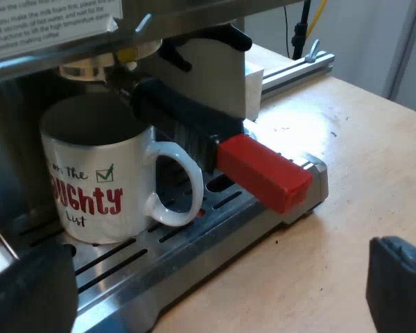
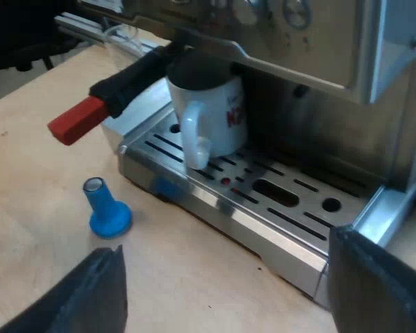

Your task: Remove mug from coffee machine

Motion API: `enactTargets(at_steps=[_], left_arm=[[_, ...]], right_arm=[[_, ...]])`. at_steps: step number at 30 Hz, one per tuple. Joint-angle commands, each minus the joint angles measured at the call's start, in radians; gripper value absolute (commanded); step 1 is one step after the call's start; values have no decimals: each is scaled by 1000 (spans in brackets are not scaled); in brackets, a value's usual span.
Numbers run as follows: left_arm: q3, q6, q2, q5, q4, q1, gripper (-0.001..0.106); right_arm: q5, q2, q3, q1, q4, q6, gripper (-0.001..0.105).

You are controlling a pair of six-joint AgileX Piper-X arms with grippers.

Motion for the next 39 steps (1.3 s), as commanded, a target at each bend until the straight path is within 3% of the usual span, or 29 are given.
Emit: enactTargets(at_steps=[1, 11, 23, 32, 39], left_arm=[[14, 5, -1, 11, -37, -3, 86], [75, 5, -1, 11, -32, -3, 86], [75, 5, -1, 11, -33, -3, 86], [75, 5, -1, 11, -33, -3, 86], [75, 5, -1, 11, -33, -3, 86]], right_arm=[[-13, 17, 16, 21, -56, -18, 63], [-54, 53, 147, 131, -225, -14, 63], [-49, 55, 252, 226, -320, -12, 63], [32, 64, 336, 262, -487, -9, 63], [187, 190, 367, 363, -637, -10, 63]])
